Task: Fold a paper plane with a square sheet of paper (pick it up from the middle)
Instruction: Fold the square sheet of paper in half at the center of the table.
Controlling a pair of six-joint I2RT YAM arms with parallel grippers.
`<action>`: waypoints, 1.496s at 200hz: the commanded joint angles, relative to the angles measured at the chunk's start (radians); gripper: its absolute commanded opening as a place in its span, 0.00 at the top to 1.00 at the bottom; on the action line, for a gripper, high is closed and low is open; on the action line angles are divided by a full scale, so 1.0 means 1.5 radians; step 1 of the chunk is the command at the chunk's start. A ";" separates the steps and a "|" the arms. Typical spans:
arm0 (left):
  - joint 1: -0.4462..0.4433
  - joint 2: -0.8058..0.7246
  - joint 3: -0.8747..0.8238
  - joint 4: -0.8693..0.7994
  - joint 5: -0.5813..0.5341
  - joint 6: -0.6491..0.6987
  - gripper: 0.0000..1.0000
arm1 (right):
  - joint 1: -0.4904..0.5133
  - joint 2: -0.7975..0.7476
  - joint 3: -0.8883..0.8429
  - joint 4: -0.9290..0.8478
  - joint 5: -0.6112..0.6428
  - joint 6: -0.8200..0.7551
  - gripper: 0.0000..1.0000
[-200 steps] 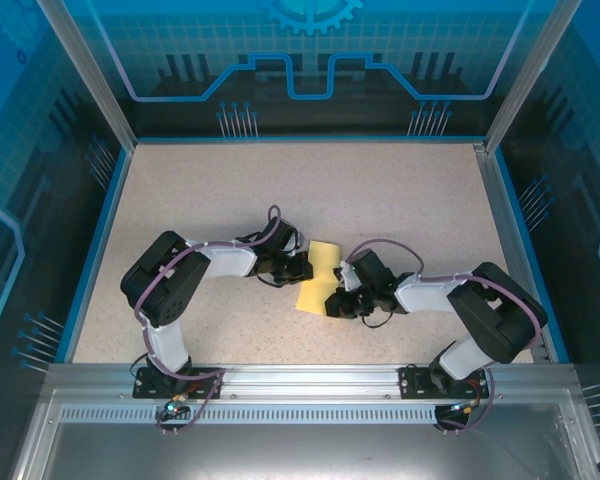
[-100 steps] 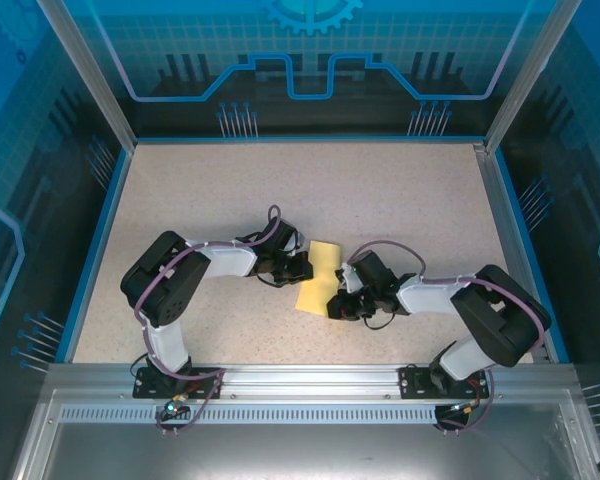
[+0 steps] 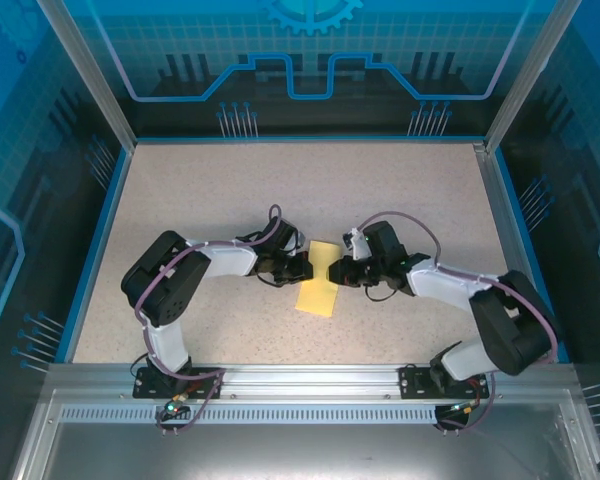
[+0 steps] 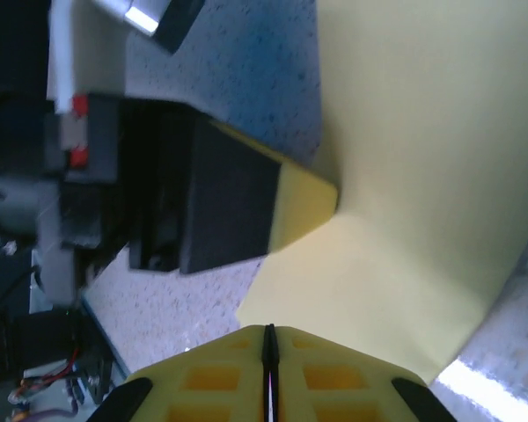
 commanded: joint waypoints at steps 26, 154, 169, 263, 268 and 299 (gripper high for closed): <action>-0.005 0.036 0.000 -0.082 -0.050 0.021 1.00 | -0.024 0.091 -0.004 0.027 0.012 -0.034 0.90; -0.004 0.050 -0.002 -0.078 -0.046 0.024 1.00 | -0.061 0.132 0.049 0.020 -0.041 -0.041 0.90; -0.005 0.051 -0.002 -0.080 -0.047 0.026 1.00 | -0.070 0.161 0.047 0.027 -0.032 -0.045 0.91; -0.005 0.051 -0.003 -0.085 -0.052 0.023 1.00 | -0.086 0.151 0.092 -0.030 -0.040 -0.058 0.90; -0.005 0.051 -0.003 -0.086 -0.053 0.022 1.00 | -0.087 0.154 0.103 -0.036 -0.040 -0.060 0.90; -0.004 0.050 -0.009 -0.081 -0.052 0.016 1.00 | -0.096 0.200 0.139 -0.050 -0.043 -0.067 0.91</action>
